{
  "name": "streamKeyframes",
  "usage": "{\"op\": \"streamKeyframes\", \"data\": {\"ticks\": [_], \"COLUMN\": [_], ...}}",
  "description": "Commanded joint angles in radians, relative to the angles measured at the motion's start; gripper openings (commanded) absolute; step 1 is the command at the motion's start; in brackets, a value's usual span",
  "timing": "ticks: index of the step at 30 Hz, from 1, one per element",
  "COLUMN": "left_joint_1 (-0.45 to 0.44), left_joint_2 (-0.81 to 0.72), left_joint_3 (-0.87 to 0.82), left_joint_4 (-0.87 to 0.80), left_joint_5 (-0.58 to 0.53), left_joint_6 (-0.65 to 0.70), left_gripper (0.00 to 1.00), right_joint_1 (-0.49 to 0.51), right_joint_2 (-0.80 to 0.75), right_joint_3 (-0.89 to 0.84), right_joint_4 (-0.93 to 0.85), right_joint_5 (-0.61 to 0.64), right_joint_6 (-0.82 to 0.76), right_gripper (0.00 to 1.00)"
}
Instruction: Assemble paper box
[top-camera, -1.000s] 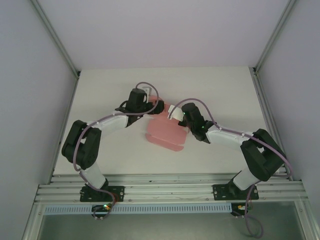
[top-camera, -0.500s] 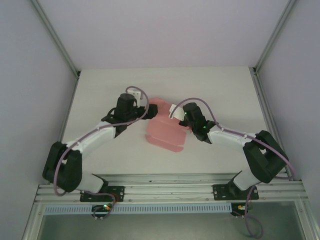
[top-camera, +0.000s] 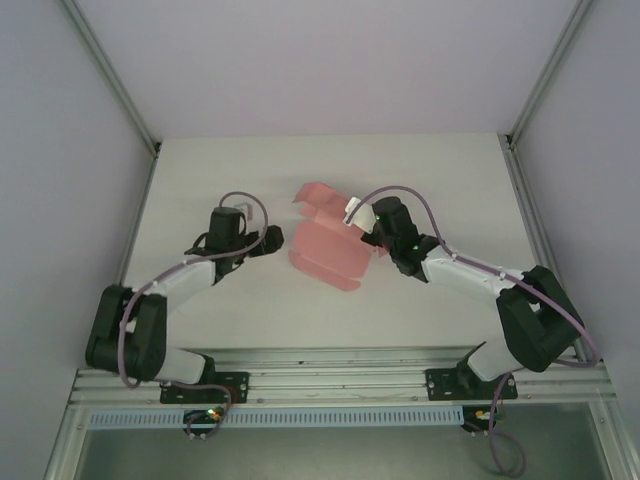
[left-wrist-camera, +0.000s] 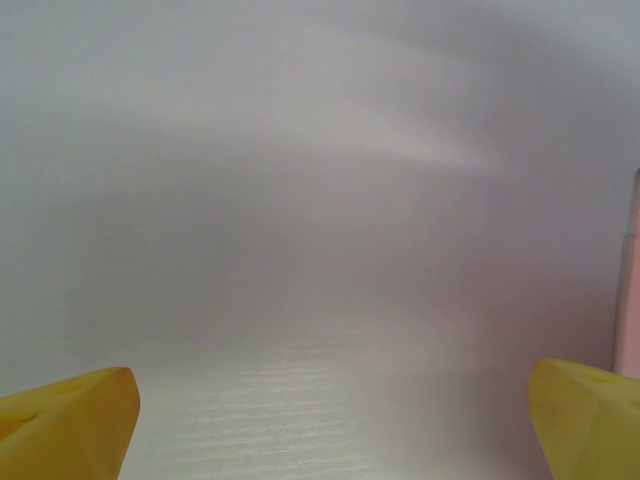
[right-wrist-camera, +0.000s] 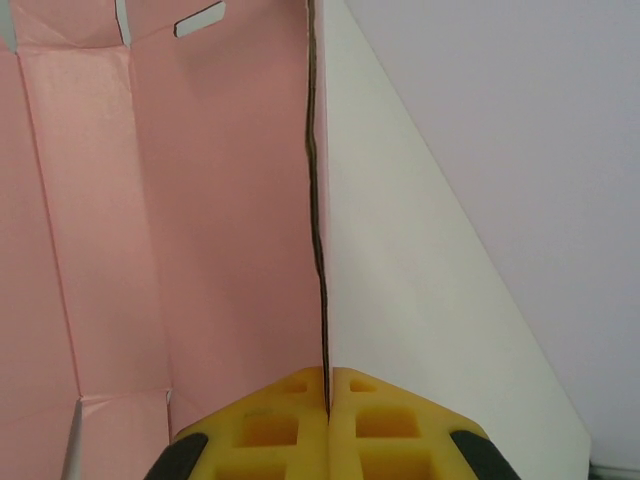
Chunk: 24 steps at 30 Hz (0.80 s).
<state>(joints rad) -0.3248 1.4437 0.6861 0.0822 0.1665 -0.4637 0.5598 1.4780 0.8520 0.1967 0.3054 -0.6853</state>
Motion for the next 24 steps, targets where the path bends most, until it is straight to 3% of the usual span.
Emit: {"op": "streamKeyframes", "data": {"ticks": [1,9,16,24], "left_joint_1": [0.007,0.016,0.011,-0.014], "left_joint_2": [0.080,0.268,0.315,0.316], "left_joint_3": [0.066,0.197,0.161,0.107], "left_joint_4": [0.103,0.196,0.377,0.458], "left_joint_5": [0.050,0.036,0.249,0.267], "left_joint_6": [-0.020,-0.050,-0.039,-0.045], "left_gripper": [1.00,1.00,1.00,1.00], "right_joint_1": [-0.006,-0.009,-0.018,-0.025], "right_joint_2": [-0.025,-0.029,-0.026,-0.034], "right_joint_3": [0.021,0.012,0.018,0.025], "right_joint_4": [-0.040,-0.048,-0.047,-0.050], "right_joint_5": [-0.045,-0.069,-0.066,-0.105], "right_joint_6": [0.043,0.068,0.089,0.127], "right_gripper": [0.00,0.00,0.00,0.00]}}
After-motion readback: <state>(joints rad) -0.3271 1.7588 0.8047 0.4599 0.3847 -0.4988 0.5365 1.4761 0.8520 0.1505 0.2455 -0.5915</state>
